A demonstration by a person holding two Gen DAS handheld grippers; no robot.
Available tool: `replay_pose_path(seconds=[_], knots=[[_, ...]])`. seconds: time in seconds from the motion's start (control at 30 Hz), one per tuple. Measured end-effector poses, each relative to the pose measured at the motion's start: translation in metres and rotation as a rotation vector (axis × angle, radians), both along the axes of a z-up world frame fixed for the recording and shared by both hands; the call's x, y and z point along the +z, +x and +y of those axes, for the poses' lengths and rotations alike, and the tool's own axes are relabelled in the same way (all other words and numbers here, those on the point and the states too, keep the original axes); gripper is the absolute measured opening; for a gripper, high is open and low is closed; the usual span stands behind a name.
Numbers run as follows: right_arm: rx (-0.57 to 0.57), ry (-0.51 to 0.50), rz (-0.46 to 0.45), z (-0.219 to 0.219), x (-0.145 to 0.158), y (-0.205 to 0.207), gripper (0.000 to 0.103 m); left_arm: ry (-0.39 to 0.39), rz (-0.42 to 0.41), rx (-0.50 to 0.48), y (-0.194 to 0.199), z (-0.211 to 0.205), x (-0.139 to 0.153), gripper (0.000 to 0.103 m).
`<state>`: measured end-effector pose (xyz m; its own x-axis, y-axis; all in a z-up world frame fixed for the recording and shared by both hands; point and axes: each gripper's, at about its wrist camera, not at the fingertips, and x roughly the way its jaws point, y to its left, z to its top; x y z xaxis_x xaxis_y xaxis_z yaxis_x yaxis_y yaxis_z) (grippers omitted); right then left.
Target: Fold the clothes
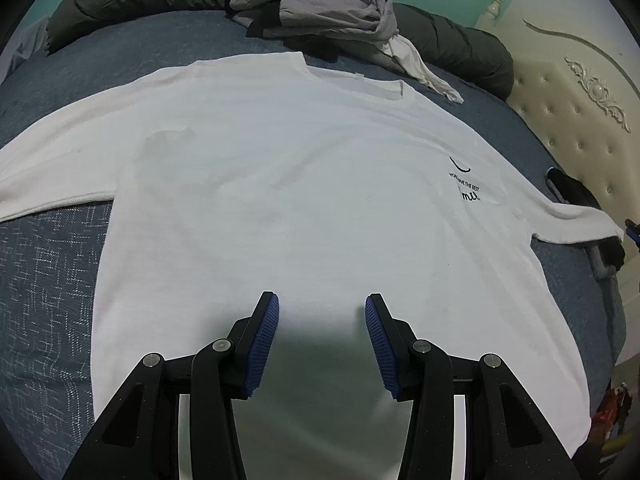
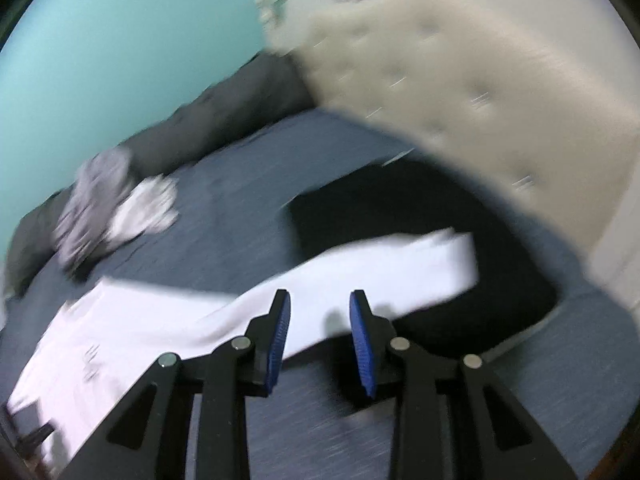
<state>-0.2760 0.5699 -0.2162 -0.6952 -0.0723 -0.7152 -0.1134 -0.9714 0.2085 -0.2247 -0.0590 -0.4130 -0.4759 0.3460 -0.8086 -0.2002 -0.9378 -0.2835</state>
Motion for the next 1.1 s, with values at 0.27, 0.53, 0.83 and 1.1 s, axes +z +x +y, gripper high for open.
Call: replay_pose_path(seconds=[0.27,0.53,0.83,1.1], knots=[[0.292,-0.215,-0.222,-0.131,-0.080,-0.032,0.030,0.001,-0.008,-0.011,0.003,0.001,0.001,0.049],[0.391,-0.365,-0.374,-0.218,-0.133,-0.040,0.040,0.015,-0.005,-0.009,0.001,-0.003,0.004,0.049],[0.322,-0.465,-0.371,-0.237,-0.155,-0.054,0.017,0.024,-0.003,-0.004,0.000,-0.006,0.007,0.049],[0.291,-0.385,-0.268,-0.223,-0.130,-0.066,0.004,0.025,0.001,-0.002,0.001,-0.008,0.008,0.049]])
